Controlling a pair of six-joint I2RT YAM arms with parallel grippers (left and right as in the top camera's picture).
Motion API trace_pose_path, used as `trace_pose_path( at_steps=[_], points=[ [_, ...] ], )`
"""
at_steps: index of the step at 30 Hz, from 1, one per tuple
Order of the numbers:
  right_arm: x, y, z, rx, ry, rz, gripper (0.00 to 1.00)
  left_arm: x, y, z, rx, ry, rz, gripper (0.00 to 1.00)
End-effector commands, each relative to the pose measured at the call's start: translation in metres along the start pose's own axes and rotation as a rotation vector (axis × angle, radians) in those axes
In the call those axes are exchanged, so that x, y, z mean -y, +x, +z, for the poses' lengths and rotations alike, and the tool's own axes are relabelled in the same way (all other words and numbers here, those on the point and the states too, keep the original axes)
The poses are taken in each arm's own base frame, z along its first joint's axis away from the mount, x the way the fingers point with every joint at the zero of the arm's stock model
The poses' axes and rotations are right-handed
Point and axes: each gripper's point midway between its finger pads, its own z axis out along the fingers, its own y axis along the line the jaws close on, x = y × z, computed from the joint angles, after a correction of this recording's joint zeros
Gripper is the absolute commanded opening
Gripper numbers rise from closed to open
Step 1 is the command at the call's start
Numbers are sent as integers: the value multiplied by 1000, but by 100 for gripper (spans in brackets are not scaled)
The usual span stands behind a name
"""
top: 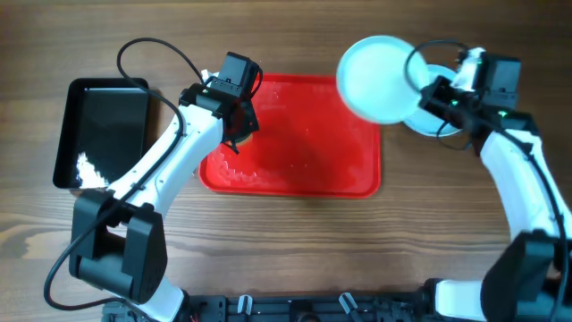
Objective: Clean dirty plates on tray and stack at the side
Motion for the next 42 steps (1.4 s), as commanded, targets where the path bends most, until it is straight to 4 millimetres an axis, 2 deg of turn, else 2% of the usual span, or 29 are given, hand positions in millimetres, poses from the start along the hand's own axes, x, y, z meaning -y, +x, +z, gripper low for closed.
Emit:
trace_pose_path(
  at_steps=[1,2,5,7,12,14,17,18,20,22,23,25,27,30,34,35,36,38,42],
  points=[
    [49,-8,12,8,45,301,4,-2,4,4,-16,-10,-7,4],
    [66,-14,14,25,63,346,4,-2,4,4,-15,-10,-7,4],
    [92,-18,15,52,128,379,4,-2,4,4,-15,-10,-7,4],
    [116,-19,12,80,230,402,4,-2,4,4,-15,-9,-7,4],
    [131,-17,14,95,300,411,8,4,4,4,-22,19,-9,4],
    [139,-19,12,121,344,444,17,3,4,4,-22,18,-9,4],
    [136,-21,13,126,324,452,48,3,4,4,-22,18,-9,4],
    [130,-19,15,109,293,453,56,4,4,4,-21,19,-9,4],
    [113,-16,20,64,201,449,64,4,3,4,-16,23,-10,4],
    [82,-12,24,3,43,420,68,5,2,4,-13,25,-11,4],
    [52,-9,27,-43,-87,342,69,5,2,4,-13,25,-11,4],
    [26,1,31,-87,-153,295,73,5,1,4,-7,28,-13,4],
    [-9,23,40,-145,-191,187,77,8,-3,4,7,39,-16,4],
    [-74,72,51,-250,-250,19,81,7,-6,4,20,36,-19,4],
    [-134,132,56,-319,-255,-126,84,-8,-13,6,22,10,-53,4],
    [-147,146,56,-332,-262,-169,90,-15,-17,7,24,-2,-69,4],
    [-153,156,55,-335,-253,-199,100,-23,-21,8,29,-18,-85,4],
    [-151,171,60,-287,-127,-271,100,-54,-32,11,32,-67,-152,4],
    [-143,181,62,-266,-34,-124,100,-101,-47,14,27,-119,-266,4]
  ],
)
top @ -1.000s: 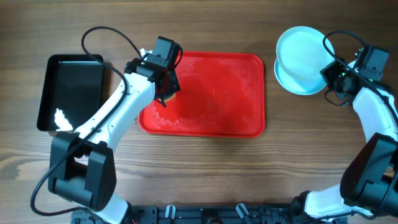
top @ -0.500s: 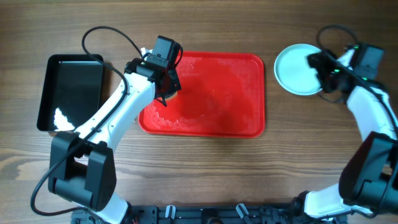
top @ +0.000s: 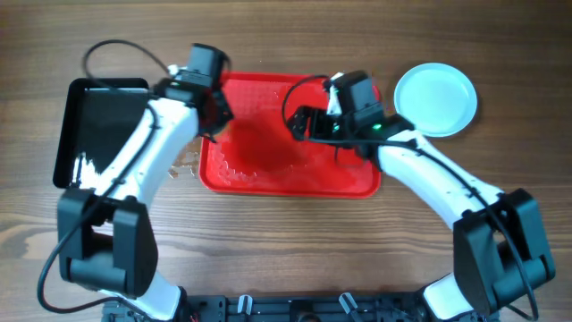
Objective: Clean dirty plates on tray and stack at the side
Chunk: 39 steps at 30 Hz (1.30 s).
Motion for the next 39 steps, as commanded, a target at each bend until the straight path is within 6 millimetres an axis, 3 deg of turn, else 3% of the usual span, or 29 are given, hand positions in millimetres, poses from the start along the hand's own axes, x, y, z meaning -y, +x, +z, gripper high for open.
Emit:
trace_pose_path(
  at_steps=[1,8,13,15,16,17,18,21,25,28,30,33,35,37,39],
  points=[
    [29,3,7,53,137,178,100,-46,-21,10,9,-74,-116,4],
    [35,16,9,11,150,218,100,-141,-56,20,28,-162,-356,5],
    [34,20,9,-6,148,212,100,-195,-54,40,-21,-232,-474,5],
    [32,21,9,-14,136,213,100,-205,-52,47,-35,-247,-498,8],
    [32,21,9,-17,133,213,100,-211,-51,51,-41,-253,-508,15],
    [32,22,9,-17,134,213,100,-215,-51,53,-42,-258,-518,28],
    [32,21,9,-17,133,213,100,-217,-52,53,-40,-259,-525,50],
    [32,22,9,-17,134,212,100,-218,-54,54,-42,-226,-545,52],
    [33,24,9,-29,141,165,100,-192,-55,50,-93,-43,-575,47],
    [37,29,8,-55,155,97,100,-176,-60,28,-86,55,-576,45],
    [39,34,2,-74,173,97,100,-159,-65,0,-67,161,-541,45],
    [30,29,-24,-43,160,82,100,-129,-73,-61,7,352,-462,47],
    [20,20,-59,21,148,48,100,-114,-71,-109,66,459,-426,52],
    [14,14,-103,105,146,33,100,-113,-56,-144,102,472,-415,56],
    [13,13,-146,186,158,10,100,-113,-39,-166,114,475,-398,58]
  ],
)
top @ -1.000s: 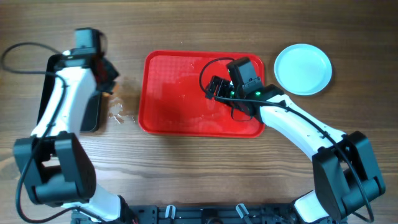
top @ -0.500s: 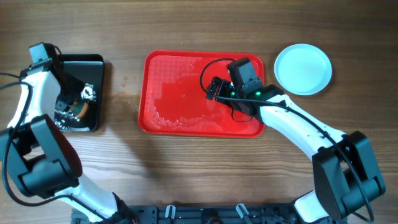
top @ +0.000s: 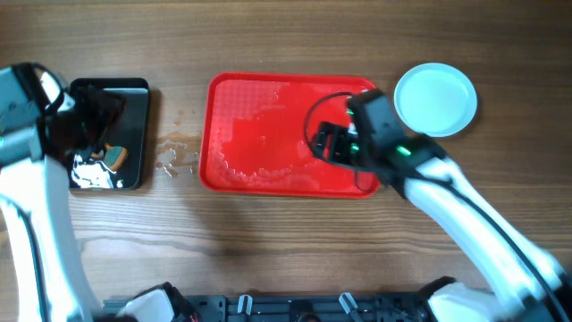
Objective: Clean dirty plates on tray and stack at the side
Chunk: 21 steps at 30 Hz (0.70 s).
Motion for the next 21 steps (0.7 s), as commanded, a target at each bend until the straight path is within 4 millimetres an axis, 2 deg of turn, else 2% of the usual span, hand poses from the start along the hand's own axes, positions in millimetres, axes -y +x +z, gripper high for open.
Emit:
trace_pose_path(
  at_steps=[1,4,5,6,9,12,18,21],
  points=[
    [8,-14,-77,199,6,-51,100,16,30,-41,-12,79,68,62],
    [24,3,-117,232,24,-69,100,18,70,-52,-104,63,113,79],
    [28,9,-124,228,31,-79,100,19,79,-52,-133,59,120,96],
    [33,15,-130,226,41,-95,100,21,86,-51,-157,56,131,100],
    [38,19,-139,235,52,-178,100,27,97,-48,-192,62,163,100],
    [39,19,-136,227,65,-175,100,29,100,-48,-200,65,173,100],
    [42,20,-117,164,107,-175,100,29,100,-48,-200,65,172,100],
    [46,22,-101,108,144,-175,100,29,100,-48,-200,65,172,100]
  ],
)
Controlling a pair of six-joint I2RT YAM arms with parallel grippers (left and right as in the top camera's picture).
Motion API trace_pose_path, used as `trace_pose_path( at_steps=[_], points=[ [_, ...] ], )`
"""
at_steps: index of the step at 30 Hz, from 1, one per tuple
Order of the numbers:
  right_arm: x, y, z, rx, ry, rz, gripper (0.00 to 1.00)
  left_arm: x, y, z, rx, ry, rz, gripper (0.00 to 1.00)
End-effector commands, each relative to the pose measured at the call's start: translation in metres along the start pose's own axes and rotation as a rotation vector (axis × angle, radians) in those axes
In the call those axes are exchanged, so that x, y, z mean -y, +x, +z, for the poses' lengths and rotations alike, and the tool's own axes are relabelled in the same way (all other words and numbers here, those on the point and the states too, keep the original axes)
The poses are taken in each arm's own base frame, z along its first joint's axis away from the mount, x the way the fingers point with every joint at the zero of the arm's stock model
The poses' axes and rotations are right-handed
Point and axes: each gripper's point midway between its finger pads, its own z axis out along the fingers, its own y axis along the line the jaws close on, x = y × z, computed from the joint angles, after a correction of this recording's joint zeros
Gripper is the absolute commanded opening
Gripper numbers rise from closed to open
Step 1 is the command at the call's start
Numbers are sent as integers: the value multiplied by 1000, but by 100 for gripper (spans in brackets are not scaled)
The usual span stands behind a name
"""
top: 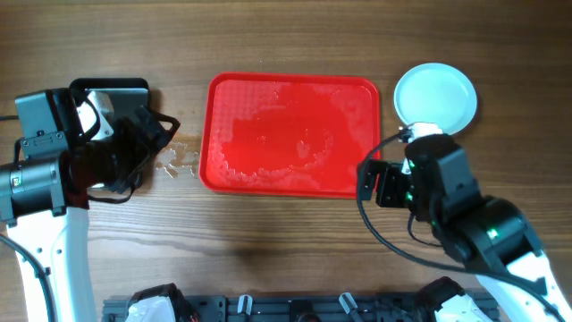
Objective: Clean dirty plates on tray and stack at the side
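Observation:
The red tray (295,134) lies mid-table, wet and with no plate on it. A stack of white plates (435,98) sits on the table just right of the tray's far corner. My left gripper (154,134) hangs high between the black bin (112,86) and the tray's left edge, and nothing shows in it. My right gripper (374,182) is raised over the tray's near right corner, below the plates. Both read as dark shapes from above, so their jaws cannot be made out.
The left arm covers most of the black bin at far left, hiding what is inside. Water drops (177,157) lie on the wood between bin and tray. Both arms sit high and close to the camera.
My left gripper has moved from over the black bin to its right side. My right gripper has come off the tray's right part to its near right corner. Both arms look larger, nearer the camera.
First my right gripper held a white plate above the stack at the right, with my left at the tray's left edge. Then the plate lay on the stack and my right gripper was over the tray. Later my left was over the bin. Now both are drawn back.

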Motion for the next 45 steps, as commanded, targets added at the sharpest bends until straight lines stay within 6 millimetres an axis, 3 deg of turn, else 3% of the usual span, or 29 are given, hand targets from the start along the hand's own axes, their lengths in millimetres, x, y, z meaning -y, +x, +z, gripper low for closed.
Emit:
trace_pose_path(
  at_steps=[1,4,8,10,18,20,25,29,36,45],
  points=[
    [6,4,19,-59,61,-22,100,3,2,1,-13,13,22,100],
    [11,15,43,-156,114,-50,100,3,2,1,-13,13,22,100],
    [15,26,60,-235,149,-99,100,3,2,1,-13,13,22,100],
    [13,21,63,-219,139,-116,100,3,2,1,-13,13,22,100],
    [-9,-31,40,147,-19,-188,100,3,2,1,-13,13,22,100],
    [-5,-27,41,217,-78,-195,100,3,2,1,-13,13,22,100],
    [25,-13,49,442,-193,-121,100,3,2,1,-13,13,22,100],
    [41,-5,34,632,-230,-135,100,3,2,1,-13,13,22,100],
    [47,-16,-14,937,-214,-189,100,3,2,1,-13,13,22,100],
    [80,-26,-37,1070,-84,-132,100,3,2,1,-13,13,22,100]
  ],
)
